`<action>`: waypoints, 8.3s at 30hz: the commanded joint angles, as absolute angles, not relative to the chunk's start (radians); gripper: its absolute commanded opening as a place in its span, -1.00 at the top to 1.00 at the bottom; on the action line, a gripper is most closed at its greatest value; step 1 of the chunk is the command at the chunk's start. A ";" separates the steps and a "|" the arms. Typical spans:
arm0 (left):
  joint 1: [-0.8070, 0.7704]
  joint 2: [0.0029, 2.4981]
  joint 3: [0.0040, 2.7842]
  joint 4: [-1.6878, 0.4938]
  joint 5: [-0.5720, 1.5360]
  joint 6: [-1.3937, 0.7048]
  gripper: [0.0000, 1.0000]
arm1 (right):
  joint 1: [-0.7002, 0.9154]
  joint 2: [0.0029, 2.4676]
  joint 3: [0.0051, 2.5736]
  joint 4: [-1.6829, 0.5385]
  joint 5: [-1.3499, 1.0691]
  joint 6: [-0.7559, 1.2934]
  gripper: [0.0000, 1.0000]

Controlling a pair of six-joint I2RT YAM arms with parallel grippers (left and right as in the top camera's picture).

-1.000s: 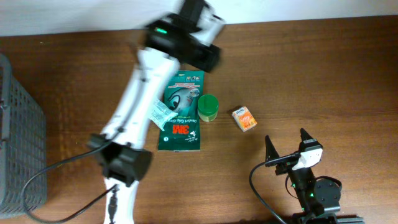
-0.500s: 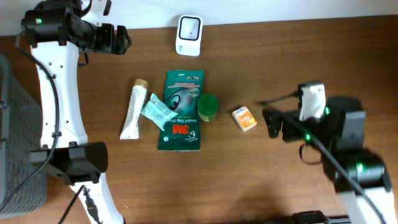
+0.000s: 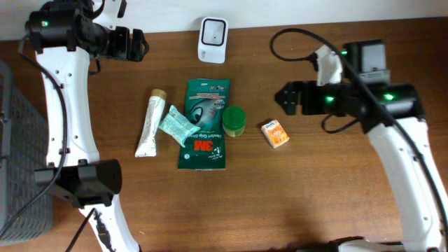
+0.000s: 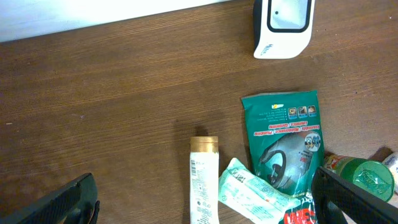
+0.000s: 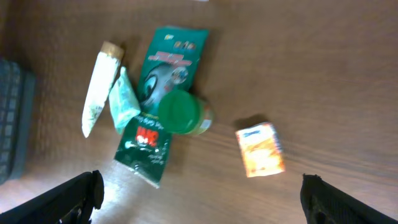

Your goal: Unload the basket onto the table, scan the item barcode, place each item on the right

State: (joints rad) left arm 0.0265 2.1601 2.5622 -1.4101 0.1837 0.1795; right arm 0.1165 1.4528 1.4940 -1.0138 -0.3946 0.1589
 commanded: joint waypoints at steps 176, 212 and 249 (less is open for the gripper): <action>0.027 2.143 2.574 -1.408 0.194 0.189 -0.98 | 0.358 2.084 1.727 -1.036 -0.123 0.086 0.04; 0.027 2.143 2.574 -1.409 0.194 0.189 -0.98 | 0.089 2.126 1.903 -1.028 -1.049 1.072 0.27; 0.027 2.143 2.574 -1.409 0.194 0.189 -0.99 | 0.408 2.364 1.902 0.362 0.095 0.075 0.27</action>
